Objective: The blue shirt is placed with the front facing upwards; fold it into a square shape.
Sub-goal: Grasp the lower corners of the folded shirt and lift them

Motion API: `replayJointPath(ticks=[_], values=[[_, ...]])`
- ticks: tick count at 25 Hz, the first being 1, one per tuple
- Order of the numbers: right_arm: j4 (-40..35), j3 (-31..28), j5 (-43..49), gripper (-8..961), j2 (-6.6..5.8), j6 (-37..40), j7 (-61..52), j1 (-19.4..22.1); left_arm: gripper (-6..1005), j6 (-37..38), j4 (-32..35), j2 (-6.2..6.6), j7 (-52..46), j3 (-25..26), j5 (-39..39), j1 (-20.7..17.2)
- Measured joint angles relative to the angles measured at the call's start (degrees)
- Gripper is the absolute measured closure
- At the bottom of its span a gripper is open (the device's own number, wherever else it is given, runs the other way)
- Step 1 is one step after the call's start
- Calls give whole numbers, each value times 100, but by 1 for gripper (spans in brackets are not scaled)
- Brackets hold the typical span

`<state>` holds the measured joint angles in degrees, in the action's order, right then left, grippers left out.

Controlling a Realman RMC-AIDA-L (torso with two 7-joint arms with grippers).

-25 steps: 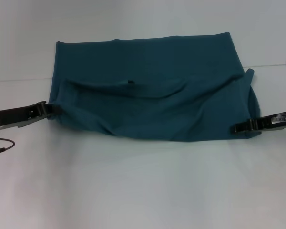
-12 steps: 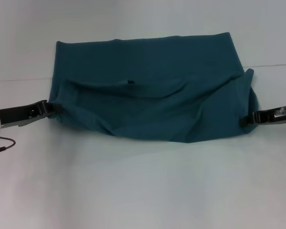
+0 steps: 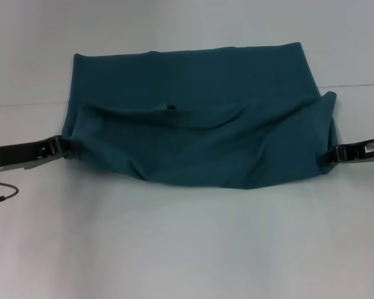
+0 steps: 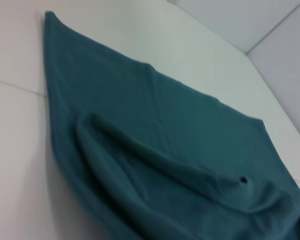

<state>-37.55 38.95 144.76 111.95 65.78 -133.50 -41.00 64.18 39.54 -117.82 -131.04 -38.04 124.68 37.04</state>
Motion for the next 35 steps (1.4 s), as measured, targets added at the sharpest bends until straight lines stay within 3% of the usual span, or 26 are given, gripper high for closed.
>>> replayJointPath(ticks=[6, 15, 18, 26, 35], values=[[-686, 13, 4, 917, -6, 1107, -79, 181, 937, 951, 340, 127, -175, 27, 436, -140], [-1302, 17, 203, 917, -6, 2611, -204, 438, 937, 2610, 1056, 125, -528, 31, 1339, -376], [-1303, 16, 436, 917, 11, 2918, -171, 495, 937, 3086, 1278, 60, -532, 27, 1556, -500], [-1307, 38, 891, 917, 7, 3446, -117, 641, 937, 3726, 1503, -29, -670, 19, 2021, -730], [-1285, 100, 1345, 917, 106, 3801, 44, 724, 937, 4045, 1531, -68, -725, 34, 2528, -870]])
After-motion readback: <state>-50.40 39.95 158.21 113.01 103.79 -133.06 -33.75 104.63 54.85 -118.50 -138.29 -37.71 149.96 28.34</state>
